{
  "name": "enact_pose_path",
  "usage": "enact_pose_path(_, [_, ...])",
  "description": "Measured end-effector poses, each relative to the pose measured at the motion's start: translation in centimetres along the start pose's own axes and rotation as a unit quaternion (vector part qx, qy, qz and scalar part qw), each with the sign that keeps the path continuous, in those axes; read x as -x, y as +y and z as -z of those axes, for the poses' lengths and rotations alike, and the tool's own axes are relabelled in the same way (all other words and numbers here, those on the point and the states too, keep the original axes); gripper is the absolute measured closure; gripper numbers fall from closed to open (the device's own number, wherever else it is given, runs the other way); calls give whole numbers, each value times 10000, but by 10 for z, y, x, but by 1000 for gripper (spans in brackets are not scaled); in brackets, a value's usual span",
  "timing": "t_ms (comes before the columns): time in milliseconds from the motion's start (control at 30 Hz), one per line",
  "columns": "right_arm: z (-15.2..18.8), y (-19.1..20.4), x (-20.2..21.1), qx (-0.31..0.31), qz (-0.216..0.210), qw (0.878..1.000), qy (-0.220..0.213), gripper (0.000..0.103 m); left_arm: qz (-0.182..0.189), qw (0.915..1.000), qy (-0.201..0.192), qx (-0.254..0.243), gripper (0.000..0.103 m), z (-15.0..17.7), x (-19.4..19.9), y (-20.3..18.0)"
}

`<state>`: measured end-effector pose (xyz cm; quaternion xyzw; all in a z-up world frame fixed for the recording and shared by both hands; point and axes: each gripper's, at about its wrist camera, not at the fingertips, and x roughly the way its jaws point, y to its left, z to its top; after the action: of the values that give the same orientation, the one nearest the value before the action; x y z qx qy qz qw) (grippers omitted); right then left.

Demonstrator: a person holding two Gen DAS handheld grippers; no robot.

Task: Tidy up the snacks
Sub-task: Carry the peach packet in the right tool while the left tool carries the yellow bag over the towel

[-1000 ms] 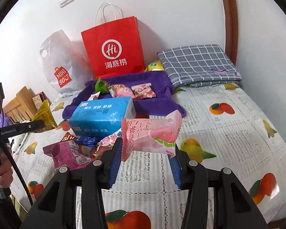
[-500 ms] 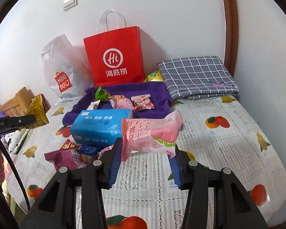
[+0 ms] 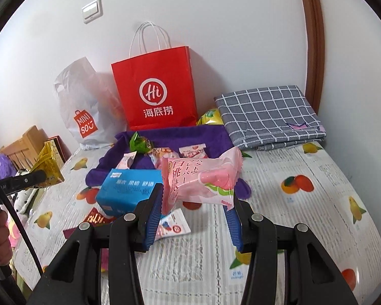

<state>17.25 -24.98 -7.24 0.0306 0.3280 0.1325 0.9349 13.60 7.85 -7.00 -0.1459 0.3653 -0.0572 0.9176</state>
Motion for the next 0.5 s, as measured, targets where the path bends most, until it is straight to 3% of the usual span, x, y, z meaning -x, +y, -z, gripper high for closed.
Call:
enact_pose_path(267, [-13, 3, -36, -4, -61, 10000, 11, 57, -158, 9992, -253, -281, 59, -13, -18, 7])
enact_pose_path(500, [-32, 13, -67, 58, -195, 9998, 0, 57, -48, 9989, -252, -387, 60, -30, -48, 9])
